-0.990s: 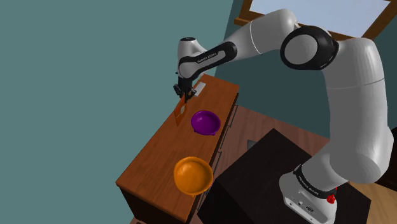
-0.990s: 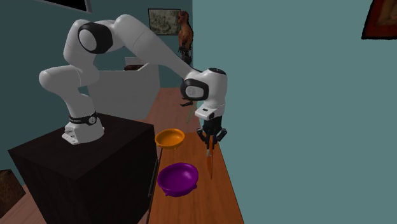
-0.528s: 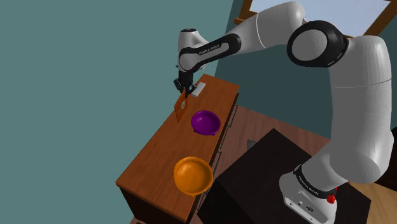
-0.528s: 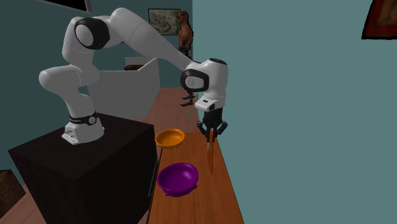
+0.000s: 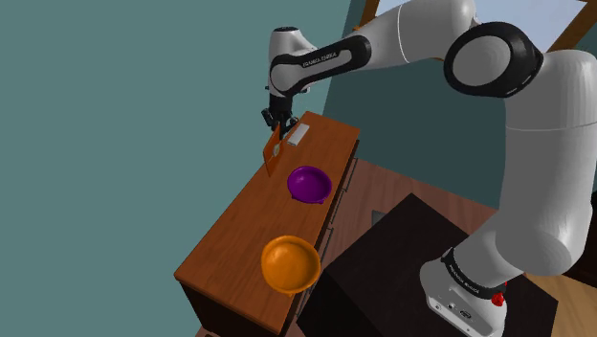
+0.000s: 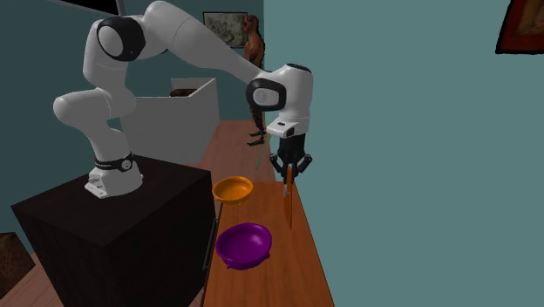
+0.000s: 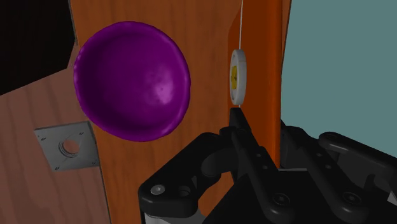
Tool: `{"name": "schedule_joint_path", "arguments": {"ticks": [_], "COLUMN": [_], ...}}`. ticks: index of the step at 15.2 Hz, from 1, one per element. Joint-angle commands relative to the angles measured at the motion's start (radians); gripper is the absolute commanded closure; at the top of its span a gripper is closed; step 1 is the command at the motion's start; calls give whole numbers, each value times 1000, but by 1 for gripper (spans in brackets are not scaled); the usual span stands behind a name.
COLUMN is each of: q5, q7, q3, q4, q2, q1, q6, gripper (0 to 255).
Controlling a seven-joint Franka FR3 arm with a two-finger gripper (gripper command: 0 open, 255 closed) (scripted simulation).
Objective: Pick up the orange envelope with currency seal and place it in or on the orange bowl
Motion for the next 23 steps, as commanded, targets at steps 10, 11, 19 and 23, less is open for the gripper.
{"name": "schedule_joint_path", "arguments": {"ticks": [10, 11, 19, 23], "q5": [18, 23, 75, 113], "q7": [1, 12, 93, 133], "q3": [14, 20, 73, 105], "q4": [-5, -56, -389, -519], "q2": [-91, -127, -387, -505], "q1": [-2, 0, 30, 53], "q6": [-85, -70, 8, 25], "gripper": [255, 255, 255, 255]}}
